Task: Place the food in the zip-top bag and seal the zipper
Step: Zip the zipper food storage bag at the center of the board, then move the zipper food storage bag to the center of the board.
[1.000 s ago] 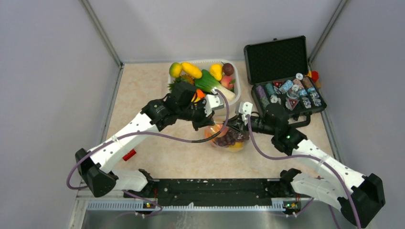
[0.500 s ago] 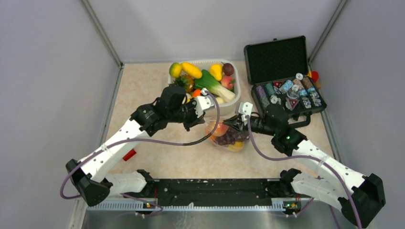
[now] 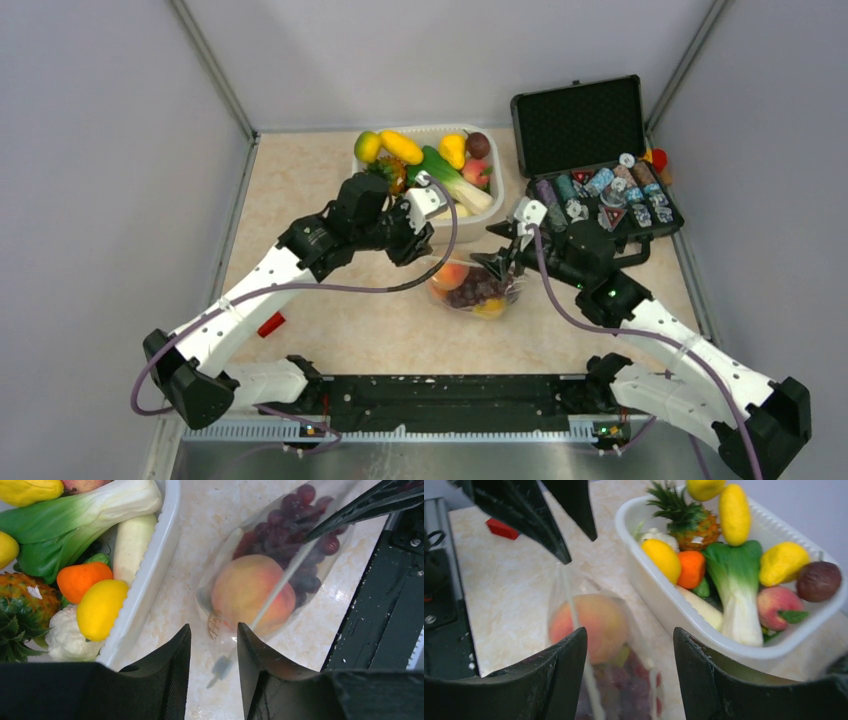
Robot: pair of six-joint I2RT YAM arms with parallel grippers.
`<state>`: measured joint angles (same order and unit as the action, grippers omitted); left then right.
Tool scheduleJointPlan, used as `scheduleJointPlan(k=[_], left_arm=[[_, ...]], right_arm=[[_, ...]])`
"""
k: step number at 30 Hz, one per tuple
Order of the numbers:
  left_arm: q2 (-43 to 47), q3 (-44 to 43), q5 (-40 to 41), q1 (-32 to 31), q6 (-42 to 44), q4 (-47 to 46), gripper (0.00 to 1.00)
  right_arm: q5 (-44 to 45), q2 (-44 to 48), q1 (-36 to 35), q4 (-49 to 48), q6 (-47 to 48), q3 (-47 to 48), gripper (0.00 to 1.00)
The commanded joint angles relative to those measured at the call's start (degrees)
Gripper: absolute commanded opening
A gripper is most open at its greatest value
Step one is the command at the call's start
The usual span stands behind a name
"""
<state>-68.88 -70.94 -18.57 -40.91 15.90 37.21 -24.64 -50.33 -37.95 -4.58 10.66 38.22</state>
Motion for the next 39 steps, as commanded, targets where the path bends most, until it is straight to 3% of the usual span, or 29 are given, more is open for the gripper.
scheduleJointPlan(k=[1, 3, 7, 9, 13, 14, 19, 25, 29, 35, 39], left_arm=[[-1.08, 1.01, 3.67, 0.12, -3.93, -5.66, 0.41], [-1.76, 1.64, 6.64, 0.09, -6.24, -7.81, 0.46], [-3.28, 1.69, 8.36, 0.29, -7.78, -9.06, 0.43], [-2.89, 2.1, 8.46, 0.43, -8.15, -9.7, 0.48], [-0.49, 4.23, 8.58, 1.26, -9.97, -12.94, 0.57], [0.35, 4.8, 8.55, 1.68, -10.48, -13.48, 0.61], [3.67, 8.3, 7.87, 3.68, -13.74, -16.95, 0.7], [6.15, 12.08, 6.95, 4.86, -15.73, -18.27, 0.72], [8.41, 15.53, 3.09, 4.82, -19.21, -19.11, 0.75], [13.07, 19.52, -10.03, 4.85, -20.32, -15.92, 0.79], [15.75, 22.47, -18.37, 4.75, -21.69, -12.06, 0.82]], right_arm=[[15.18, 3.64, 0.16, -1.5, -9.44, 0.06, 0.66], [17.13, 3.3, 0.14, -0.53, -10.99, 0.65, 0.66], [16.41, 0.77, 0.16, 4.29, -14.84, 3.95, 0.66], [14.31, 1.01, 0.16, 5.88, -16.98, 4.04, 0.66], [-5.09, 3.46, 0.16, 2.18, -17.34, 0.47, 0.66], [-6.49, 3.96, 0.16, 2.05, -18.25, -0.3, 0.66], [3.67, 6.3, 0.16, 6.94, -25.26, -2.74, 0.66], [7.56, 4.32, 0.16, 15.29, -38.48, -4.31, 0.66], [1.1, 8.23, 0.16, 12.82, -45.0, -10.48, 0.64], [-16.34, 19.75, 0.16, -4.43, -54.91, -20.74, 0.65], [-21.14, 15.13, -2.9, -0.62, -53.74, -21.09, 0.63]])
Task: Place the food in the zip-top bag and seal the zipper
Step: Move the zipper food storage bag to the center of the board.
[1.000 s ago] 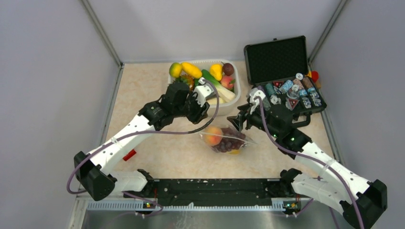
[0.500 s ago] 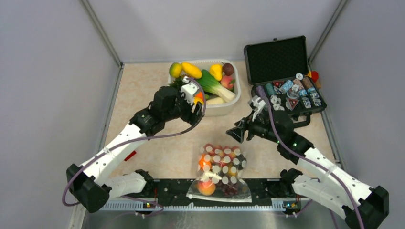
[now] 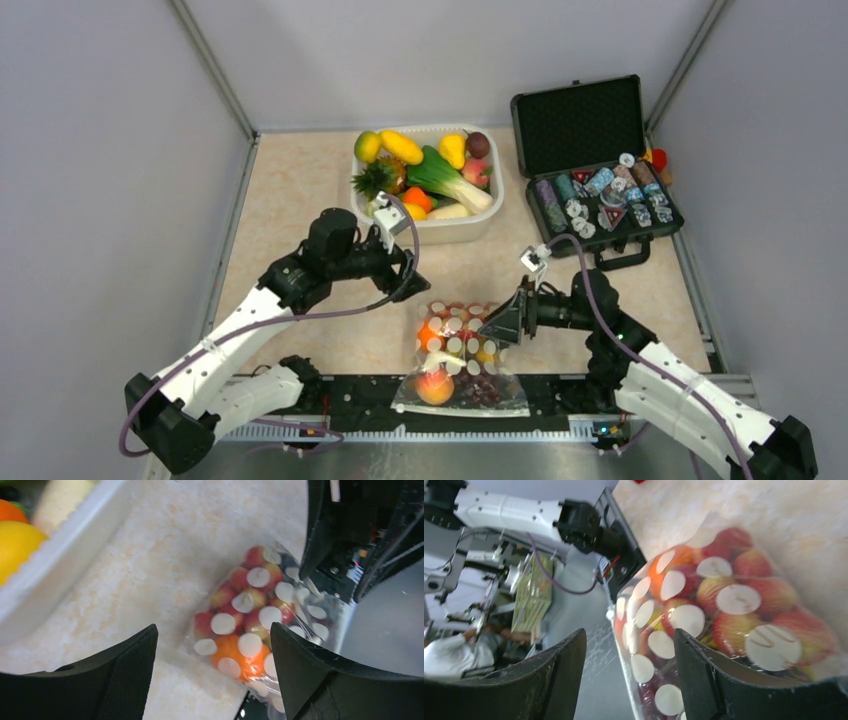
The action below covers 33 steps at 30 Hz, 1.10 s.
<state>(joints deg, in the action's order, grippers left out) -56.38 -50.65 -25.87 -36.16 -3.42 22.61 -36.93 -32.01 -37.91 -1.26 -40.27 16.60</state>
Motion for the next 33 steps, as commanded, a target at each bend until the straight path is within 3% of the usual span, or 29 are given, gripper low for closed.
scheduleJointPlan(k=[1, 5, 8, 13, 16, 23, 29, 33], left_arm=[[3.68, 2.81, -12.75, 0.05, -2.96, 3.76, 0.82], [4.58, 8.83, -27.31, -0.39, -3.85, 4.33, 0.79], [3.8, 11.73, -33.81, -4.23, -8.03, 2.02, 0.7], [2.89, 13.67, -27.83, -11.66, -11.04, 3.06, 0.71], [2.94, 13.74, -22.52, -12.26, -10.82, 4.04, 0.69], [5.66, 11.98, -4.07, -12.29, -12.96, -1.16, 0.72], [5.65, 10.96, 5.66, -12.27, -13.31, -4.23, 0.75], [6.52, 10.43, 16.32, -12.18, -14.95, -4.68, 0.77]], right_arm=[[-7.8, -4.02, -6.17, -3.44, -2.02, 0.35, 0.64], [-5.89, -11.9, -20.63, -12.02, -2.23, 0.17, 0.65], [-3.63, -18.82, -28.75, -9.63, 1.59, 2.22, 0.65], [-2.64, -23.57, -30.24, -15.47, 1.02, 0.6, 0.65], [9.27, -25.77, -30.24, -4.39, 6.63, 4.18, 0.66], [26.33, -28.9, -30.19, -11.22, 10.32, 2.87, 0.68], [31.46, -31.87, -28.78, -14.56, 16.15, 4.95, 0.7], [31.82, -33.13, -26.33, -15.69, 18.2, 5.79, 0.7]])
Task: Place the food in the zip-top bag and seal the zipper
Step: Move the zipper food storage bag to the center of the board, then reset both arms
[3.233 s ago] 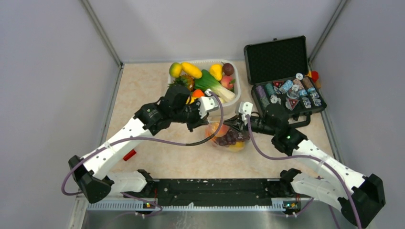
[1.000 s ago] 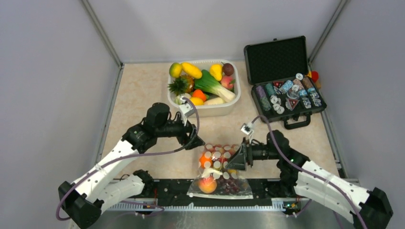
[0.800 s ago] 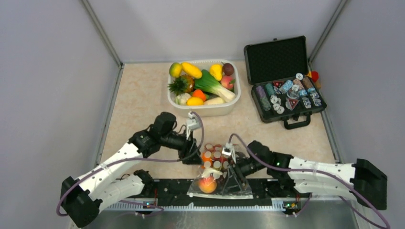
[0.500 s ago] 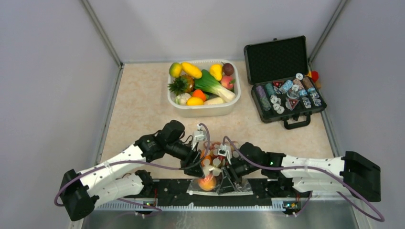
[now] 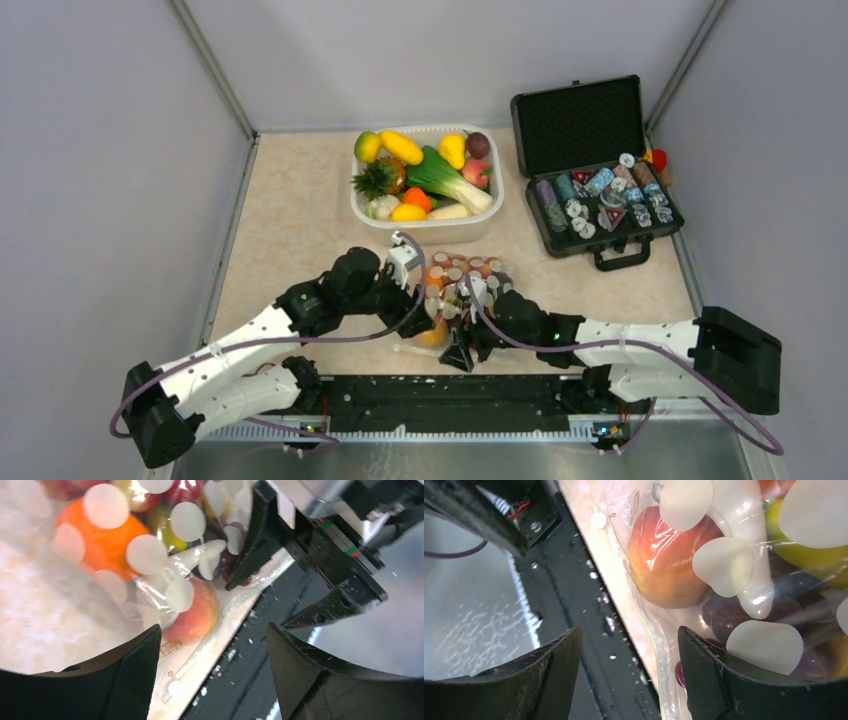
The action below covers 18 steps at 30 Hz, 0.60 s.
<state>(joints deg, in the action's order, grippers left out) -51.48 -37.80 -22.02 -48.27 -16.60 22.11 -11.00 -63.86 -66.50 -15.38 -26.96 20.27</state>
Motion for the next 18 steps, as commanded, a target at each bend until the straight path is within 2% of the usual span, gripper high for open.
scheduleJointPlan(k=[1, 6, 8, 11, 14, 18], left_arm=[[2.17, -2.18, 15.33, -0.07, -2.14, -4.83, 0.78], [4.89, -1.66, 29.47, 0.37, -2.54, -8.53, 0.87], [5.17, -2.04, 31.45, 1.15, -1.76, -9.39, 0.92], [4.69, -2.87, 33.43, 3.17, -1.47, -9.37, 0.98], [4.64, -3.74, 33.43, 6.32, -1.71, -8.87, 0.99], [4.86, -5.41, 32.18, 12.52, -2.65, -7.41, 0.99]], right_arm=[[4.72, -0.55, 2.36, -1.4, 6.21, 2.48, 0.7], [-6.99, 7.68, 2.35, 4.97, 11.78, 8.86, 0.74], [-6.81, 11.16, 2.38, 9.18, 14.34, 11.07, 0.77], [0.8, 15.64, 2.35, 14.06, 17.92, 13.35, 0.79], [10.78, 18.83, 2.39, 14.63, 19.5, 13.22, 0.83], [29.59, 20.7, 2.5, 14.93, 18.76, 14.16, 0.86]])
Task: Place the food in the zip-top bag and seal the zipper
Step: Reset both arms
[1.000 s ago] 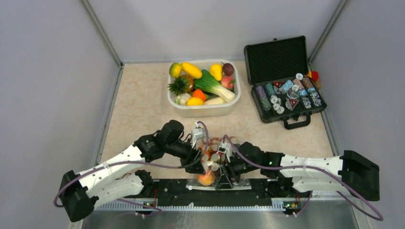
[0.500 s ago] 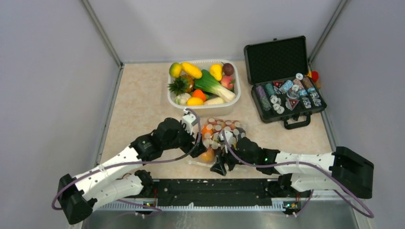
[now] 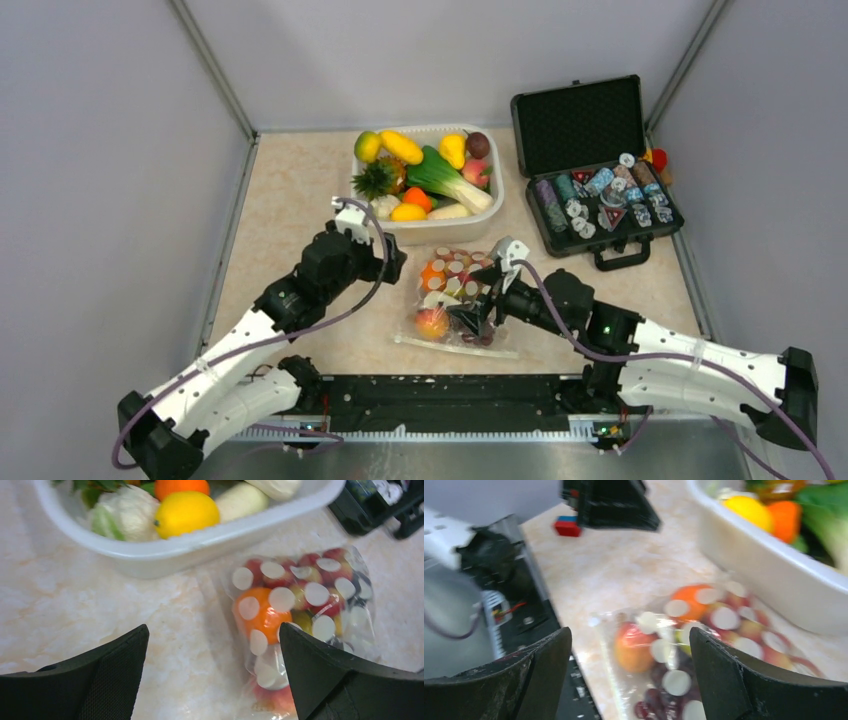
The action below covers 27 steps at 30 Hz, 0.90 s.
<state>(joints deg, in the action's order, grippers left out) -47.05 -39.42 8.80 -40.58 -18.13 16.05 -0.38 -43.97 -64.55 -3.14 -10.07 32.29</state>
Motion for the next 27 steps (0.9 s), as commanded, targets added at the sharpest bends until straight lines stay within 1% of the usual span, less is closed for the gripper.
scheduleJointPlan(k=[1, 3, 6, 10, 13, 15, 18, 20, 22, 24, 27], left_arm=[[0.43, -4.16, 0.82, 6.48, -1.13, -1.29, 0.99], [-0.05, -5.3, 1.03, 8.96, -0.9, -0.53, 0.99], [-1.25, -7.49, 1.87, 11.28, -0.69, 1.57, 0.99], [-2.25, -8.81, 0.99, 14.11, -0.4, 3.01, 0.99], [-1.66, -8.85, 0.62, 16.75, -0.61, 3.74, 0.99], [-0.94, -8.71, -1.5, 19.77, -0.72, 3.63, 0.99], [-0.24, -8.26, -7.05, 24.43, -0.68, 2.68, 0.99], [-0.51, -8.22, -11.06, 28.04, -1.65, 2.39, 0.99], [-1.01, -8.41, -13.29, 31.68, -2.89, 2.28, 0.99], [-1.3, -8.6, -13.01, 34.56, -4.69, 2.8, 0.99], [-1.12, -9.02, -9.53, 35.21, -6.52, 4.35, 0.99]], right_arm=[[22.71, 1.05, 0.58, 2.91, 1.69, 2.4, 0.89], [27.89, 1.29, 1.22, 3.75, 1.69, 3.12, 0.92], [32.21, 1.48, 4.09, 8.15, 0.53, 4.9, 0.93], [34.75, 3.67, 9.5, 11.93, -1.85, 5.2, 0.98], [34.3, 6.71, 15.28, 14.58, -3.75, 5.02, 0.99], [32.94, 8.86, 19.57, 15.83, -4.17, 4.9, 0.99], [29.48, 10.83, 26.56, 17.22, -4.87, 5.23, 0.99], [24.91, 9.9, 31.22, 17.84, -5.85, 5.93, 0.99], [20.78, 6.08, 37.25, 19.92, -6.87, 7.89, 0.99], [18.22, 2.35, 42.63, 23.19, -7.74, 10.44, 0.99], [12.55, 0.14, 49.71, 23.64, -7.43, 12.6, 0.99]])
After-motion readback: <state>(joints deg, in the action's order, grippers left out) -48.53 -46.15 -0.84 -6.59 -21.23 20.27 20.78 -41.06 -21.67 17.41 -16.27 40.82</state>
